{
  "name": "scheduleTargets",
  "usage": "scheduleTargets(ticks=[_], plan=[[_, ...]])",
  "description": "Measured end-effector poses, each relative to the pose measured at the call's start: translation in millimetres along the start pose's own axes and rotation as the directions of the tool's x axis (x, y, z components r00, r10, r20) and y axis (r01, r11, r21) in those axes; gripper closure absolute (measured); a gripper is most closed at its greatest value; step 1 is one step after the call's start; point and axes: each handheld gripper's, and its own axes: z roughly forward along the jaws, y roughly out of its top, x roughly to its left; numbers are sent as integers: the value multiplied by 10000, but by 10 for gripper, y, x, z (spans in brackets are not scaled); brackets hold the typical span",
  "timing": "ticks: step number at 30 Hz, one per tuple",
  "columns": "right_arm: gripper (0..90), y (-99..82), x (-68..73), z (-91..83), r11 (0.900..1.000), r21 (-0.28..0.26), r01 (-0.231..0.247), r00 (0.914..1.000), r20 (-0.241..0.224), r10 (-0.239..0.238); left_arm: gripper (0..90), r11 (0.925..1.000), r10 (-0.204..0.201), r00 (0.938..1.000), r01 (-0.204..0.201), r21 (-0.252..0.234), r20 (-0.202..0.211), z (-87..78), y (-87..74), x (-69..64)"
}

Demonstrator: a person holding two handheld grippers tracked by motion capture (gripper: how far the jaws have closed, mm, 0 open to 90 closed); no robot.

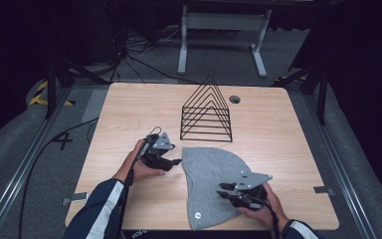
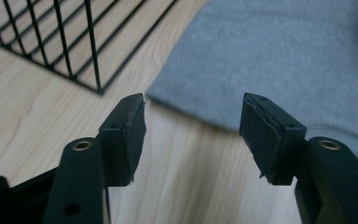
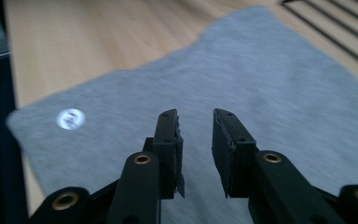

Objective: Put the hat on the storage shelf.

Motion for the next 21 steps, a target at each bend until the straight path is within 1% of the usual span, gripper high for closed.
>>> scheduleTargets(ticks=[1, 2, 4, 5, 6, 7, 8, 9, 10, 11, 12, 13, 14, 16, 17, 18, 20, 21], plan=[[727, 24, 43, 58, 9999, 35, 95, 9996, -259, -94, 433, 10000, 4, 9999, -4, 23, 145, 54, 36, -3], [736, 43, 86, 108, 9999, 81, 132, 9985, -529, -127, 445, 9999, 100, 9997, -102, 103, 205, 112, 65, -10], [742, 72, 179, 186, 9990, 245, 380, 9946, -979, -355, 457, 9992, 286, 9995, -290, 286, 121, 223, 105, -18], [742, 80, 225, 215, 9981, 316, 526, 9921, -1155, -487, 464, 9992, 191, 9997, -197, 352, 182, 270, 116, -13], [742, 84, 265, 234, 9970, 384, 670, 9896, -1298, -615, 467, 9988, 195, 9996, -204, 447, 198, 309, 123, -8], [742, 84, 295, 246, 9963, 454, 735, 9874, -1436, -663, 469, 9985, 261, 9996, -266, 485, 104, 348, 128, -8], [742, 73, 322, 261, 9938, 620, 921, 9839, -1595, -812, 478, 9973, 271, 9996, -279, 683, 124, 401, 127, -6], [742, 73, 322, 261, 9938, 620, 921, 9839, -1595, -812, 478, 9973, 271, 9996, -279, 683, 124, 401, 127, -6], [736, 65, 321, 264, 9930, 679, 970, 9835, -1596, -852, 478, 9953, 283, 9996, -289, 919, 81, 430, 122, -14], [709, 35, 305, 270, 9909, 886, 1016, 9862, -1397, -887, 474, 9928, 379, 9993, -367, 1140, -78, 447, 114, -20], [708, 26, 299, 260, 9899, 980, 1028, 9869, -1345, -892, 474, 9911, 427, 9990, -405, 1269, -140, 454, 103, -30], [705, 10, 283, 255, 9891, 1050, 1031, 9873, -1315, -890, 474, 9913, 379, 9992, -357, 1268, -149, 421, 75, -50], [702, -6, 274, 248, 9873, 1188, 1056, 9881, -1238, -908, 475, 9893, 479, 9987, -453, 1386, -157, 397, 66, -58], [698, -30, 249, 214, 9878, 1198, 1000, 9891, -1198, -857, 477, 9854, 651, 9976, -605, 1592, -240, 340, 40, -86], [696, -38, 232, 201, 9871, 1217, 1038, 9889, -1190, -893, 484, 9854, 651, 9976, -605, 1592, -240, 340, 40, -86], [689, -44, 220, 190, 9863, 1273, 1045, 9893, -1144, -901, 494, 9836, 672, 9974, -619, 1695, -256, 280, -4, -133], [684, -52, 191, 170, 9844, 1335, 1149, 9896, -1018, -1017, 528, 9809, 620, 9977, -557, 1866, -281, 210, -48, -182], [684, -52, 191, 170, 9844, 1335, 1149, 9896, -1018, -1017, 530, 9809, 620, 9977, -557, 1866, -281, 210, -48, -182]])
